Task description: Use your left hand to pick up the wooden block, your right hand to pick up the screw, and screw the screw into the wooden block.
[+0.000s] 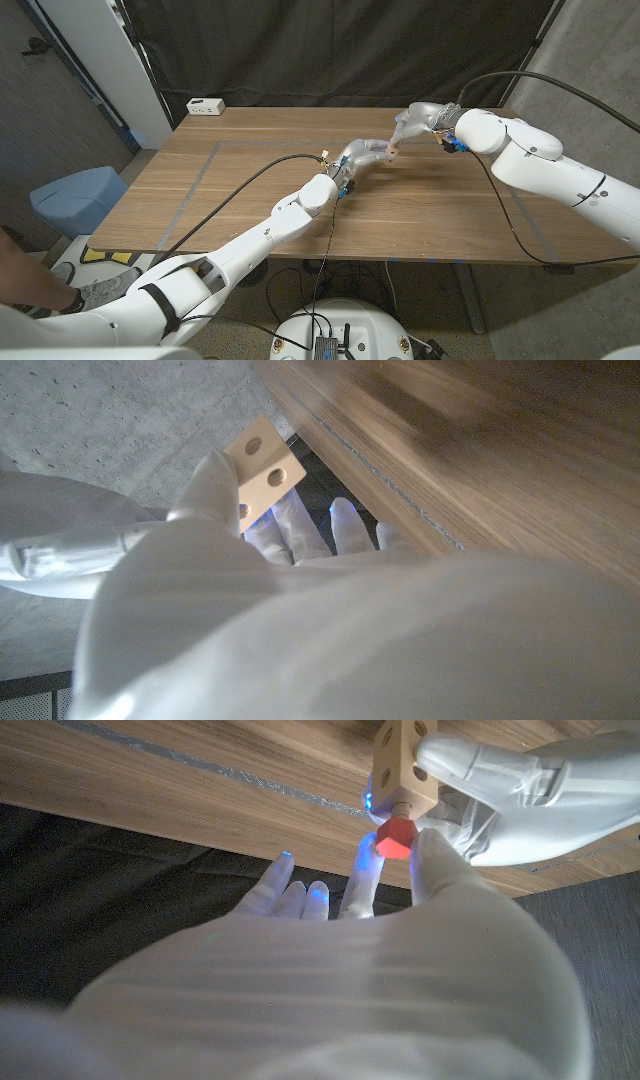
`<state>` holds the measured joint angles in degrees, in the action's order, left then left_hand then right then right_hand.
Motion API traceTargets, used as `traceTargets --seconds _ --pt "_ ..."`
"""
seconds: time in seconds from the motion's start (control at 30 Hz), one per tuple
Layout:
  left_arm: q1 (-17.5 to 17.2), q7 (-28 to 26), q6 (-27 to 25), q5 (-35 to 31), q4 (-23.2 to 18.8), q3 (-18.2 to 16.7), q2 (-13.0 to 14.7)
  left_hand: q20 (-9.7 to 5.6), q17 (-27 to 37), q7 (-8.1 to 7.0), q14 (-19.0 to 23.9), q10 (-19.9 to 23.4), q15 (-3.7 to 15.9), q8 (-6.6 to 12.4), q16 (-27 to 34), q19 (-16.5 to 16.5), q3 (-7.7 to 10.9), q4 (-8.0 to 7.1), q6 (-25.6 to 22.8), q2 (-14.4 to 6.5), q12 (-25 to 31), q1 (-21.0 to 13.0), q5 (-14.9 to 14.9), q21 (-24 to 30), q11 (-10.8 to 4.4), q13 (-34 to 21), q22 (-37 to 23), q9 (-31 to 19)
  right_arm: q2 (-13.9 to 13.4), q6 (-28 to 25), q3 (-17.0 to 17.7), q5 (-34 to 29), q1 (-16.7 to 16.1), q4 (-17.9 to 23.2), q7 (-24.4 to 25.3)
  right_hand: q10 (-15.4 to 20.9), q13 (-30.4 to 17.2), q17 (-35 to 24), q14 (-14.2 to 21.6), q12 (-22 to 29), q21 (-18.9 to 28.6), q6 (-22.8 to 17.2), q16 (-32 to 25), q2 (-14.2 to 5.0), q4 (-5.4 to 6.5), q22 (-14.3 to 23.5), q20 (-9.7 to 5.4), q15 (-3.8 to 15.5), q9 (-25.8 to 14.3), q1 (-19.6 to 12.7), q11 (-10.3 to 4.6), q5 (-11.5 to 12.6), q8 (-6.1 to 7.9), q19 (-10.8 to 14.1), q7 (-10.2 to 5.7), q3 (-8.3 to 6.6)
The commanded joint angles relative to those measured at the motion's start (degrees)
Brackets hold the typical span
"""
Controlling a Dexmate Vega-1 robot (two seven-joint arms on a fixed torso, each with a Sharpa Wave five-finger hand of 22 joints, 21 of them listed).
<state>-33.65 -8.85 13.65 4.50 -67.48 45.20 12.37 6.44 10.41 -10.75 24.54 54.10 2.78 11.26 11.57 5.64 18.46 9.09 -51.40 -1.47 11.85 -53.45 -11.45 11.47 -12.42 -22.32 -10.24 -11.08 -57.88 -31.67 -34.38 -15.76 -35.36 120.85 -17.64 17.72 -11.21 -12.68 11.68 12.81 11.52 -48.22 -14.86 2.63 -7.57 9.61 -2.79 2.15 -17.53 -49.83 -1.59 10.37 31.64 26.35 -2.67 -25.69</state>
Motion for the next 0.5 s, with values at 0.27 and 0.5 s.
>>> traceTargets --seconds 0.27,0.5 --pt "0.0 0.2 0.2 0.3 0.3 -0.2 0.0 0.24 0.0 0.48 0.5 0.3 4.02 0.56 0.1 0.3 0.13 -0.43 -1.7 -1.9 0.2 -0.9 -0.4 0.3 -0.04 -2.0 -0.2 -0.1 1.2 -1.8 -2.1 -3.4 1.3 -0.2 -0.3 2.4 0.0 0.0 1.6 0.5 0.4 -2.5 -0.6 -0.54 0.51 0.1 -0.30 1.72 0.6 1.9 0.21 0.2 1.01 1.3 0.25 1.15" --pt "0.2 0.3 0.4 0.5 0.6 -0.2 0.0 0.39 0.0 0.47 0.5 0.3 3.94 0.57 0.1 0.3 0.16 -0.41 -1.7 -1.9 0.3 -0.9 -0.4 0.4 -0.04 -2.0 -0.2 -0.1 1.8 -1.9 -2.7 -4.5 1.7 -0.7 -0.3 4.0 0.0 0.1 2.6 0.6 0.4 -4.2 -0.8 -0.93 0.90 0.1 -0.15 2.10 1.2 3.1 0.37 0.2 1.35 2.1 0.81 1.73"
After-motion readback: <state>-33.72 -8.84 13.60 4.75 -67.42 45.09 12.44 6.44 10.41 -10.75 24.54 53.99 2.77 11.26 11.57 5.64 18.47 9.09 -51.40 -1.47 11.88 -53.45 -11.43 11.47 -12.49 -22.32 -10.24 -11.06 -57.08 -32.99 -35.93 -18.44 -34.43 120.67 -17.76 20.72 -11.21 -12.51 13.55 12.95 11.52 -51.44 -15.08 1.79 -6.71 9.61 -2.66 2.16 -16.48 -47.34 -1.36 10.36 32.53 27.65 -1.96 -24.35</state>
